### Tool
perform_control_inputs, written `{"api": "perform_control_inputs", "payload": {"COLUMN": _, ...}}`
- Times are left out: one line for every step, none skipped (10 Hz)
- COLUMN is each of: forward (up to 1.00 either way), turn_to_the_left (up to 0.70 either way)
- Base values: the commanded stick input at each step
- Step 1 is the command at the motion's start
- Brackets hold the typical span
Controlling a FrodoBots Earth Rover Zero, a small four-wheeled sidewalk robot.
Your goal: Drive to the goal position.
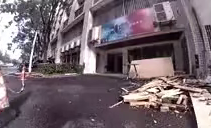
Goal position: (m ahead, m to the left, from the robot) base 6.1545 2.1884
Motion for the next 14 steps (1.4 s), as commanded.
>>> {"api": "perform_control_inputs", "payload": {"forward": 0.43, "turn_to_the_left": 0.26}}
{"api": "perform_control_inputs", "payload": {"forward": 0.43, "turn_to_the_left": 0.26}}
{"api": "perform_control_inputs", "payload": {"forward": 0.43, "turn_to_the_left": 0.26}}
{"api": "perform_control_inputs", "payload": {"forward": 0.43, "turn_to_the_left": 0.26}}
{"api": "perform_control_inputs", "payload": {"forward": 0.43, "turn_to_the_left": 0.26}}
{"api": "perform_control_inputs", "payload": {"forward": 0.43, "turn_to_the_left": 0.26}}
{"api": "perform_control_inputs", "payload": {"forward": 0.43, "turn_to_the_left": 0.26}}
{"api": "perform_control_inputs", "payload": {"forward": 0.43, "turn_to_the_left": 0.26}}
{"api": "perform_control_inputs", "payload": {"forward": 0.43, "turn_to_the_left": 0.26}}
{"api": "perform_control_inputs", "payload": {"forward": 0.62, "turn_to_the_left": 0.05}}
{"api": "perform_control_inputs", "payload": {"forward": 0.66, "turn_to_the_left": 0.0}}
{"api": "perform_control_inputs", "payload": {"forward": 0.66, "turn_to_the_left": 0.0}}
{"api": "perform_control_inputs", "payload": {"forward": 0.66, "turn_to_the_left": 0.0}}
{"api": "perform_control_inputs", "payload": {"forward": 0.66, "turn_to_the_left": 0.0}}
